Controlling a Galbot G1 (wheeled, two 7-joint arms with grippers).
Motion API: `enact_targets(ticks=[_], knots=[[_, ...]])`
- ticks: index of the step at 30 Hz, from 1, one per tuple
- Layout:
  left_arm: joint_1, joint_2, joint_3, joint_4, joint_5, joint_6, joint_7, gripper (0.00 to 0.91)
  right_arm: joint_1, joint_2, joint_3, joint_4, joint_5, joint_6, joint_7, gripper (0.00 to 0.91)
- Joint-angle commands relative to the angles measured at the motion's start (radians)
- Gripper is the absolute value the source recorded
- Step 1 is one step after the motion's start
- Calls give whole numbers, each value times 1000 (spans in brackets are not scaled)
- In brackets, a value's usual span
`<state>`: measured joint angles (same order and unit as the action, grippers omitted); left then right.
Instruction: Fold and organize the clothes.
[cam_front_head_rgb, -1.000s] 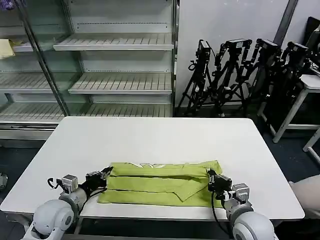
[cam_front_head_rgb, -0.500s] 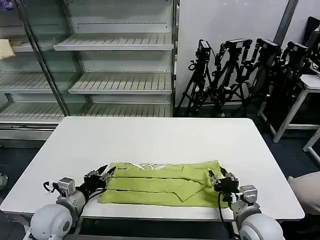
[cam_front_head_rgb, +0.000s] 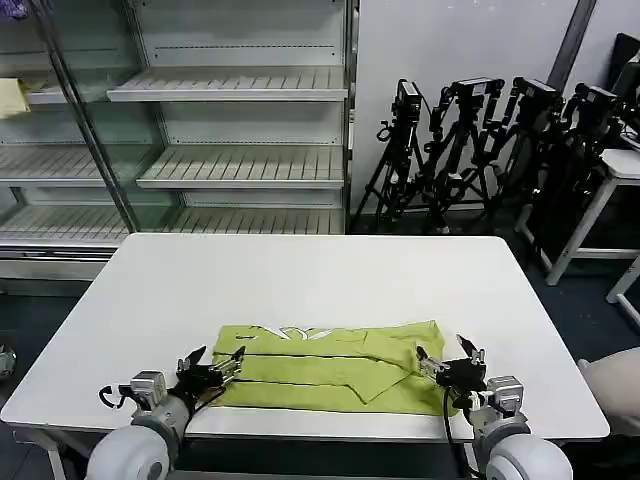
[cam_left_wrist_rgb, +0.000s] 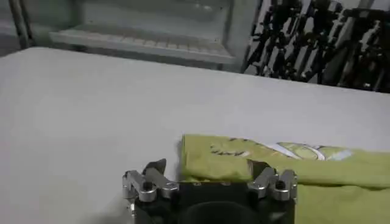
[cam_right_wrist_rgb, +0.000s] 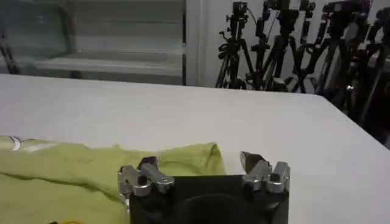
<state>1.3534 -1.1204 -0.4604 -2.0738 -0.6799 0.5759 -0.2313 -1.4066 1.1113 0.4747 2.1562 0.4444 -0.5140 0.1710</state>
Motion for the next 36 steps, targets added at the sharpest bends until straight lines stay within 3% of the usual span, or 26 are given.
enact_targets(ticks=[1, 2, 4, 24, 30, 36], knots=[[-15, -44, 73, 3, -23, 0, -169, 877, -10, 1, 10, -1, -5, 8, -2, 907], [-20, -49, 84, 3, -36, 0, -194, 433, -14, 1, 12, 0, -6, 9, -2, 907], [-19, -54, 90, 1, -46, 0, -209, 20, -21, 0, 14, 4, -6, 10, -1, 907], [-34, -58, 92, 27, -28, -5, -200, 20, -32, 7, 12, 4, -21, 8, 0, 907], [-50, -41, 84, 61, 135, -51, -161, 20, -33, 7, 7, 8, -23, 6, -1, 907], [-61, 8, 3, 61, 94, -31, -128, 10, -21, 4, -1, 3, -28, 5, -1, 907]])
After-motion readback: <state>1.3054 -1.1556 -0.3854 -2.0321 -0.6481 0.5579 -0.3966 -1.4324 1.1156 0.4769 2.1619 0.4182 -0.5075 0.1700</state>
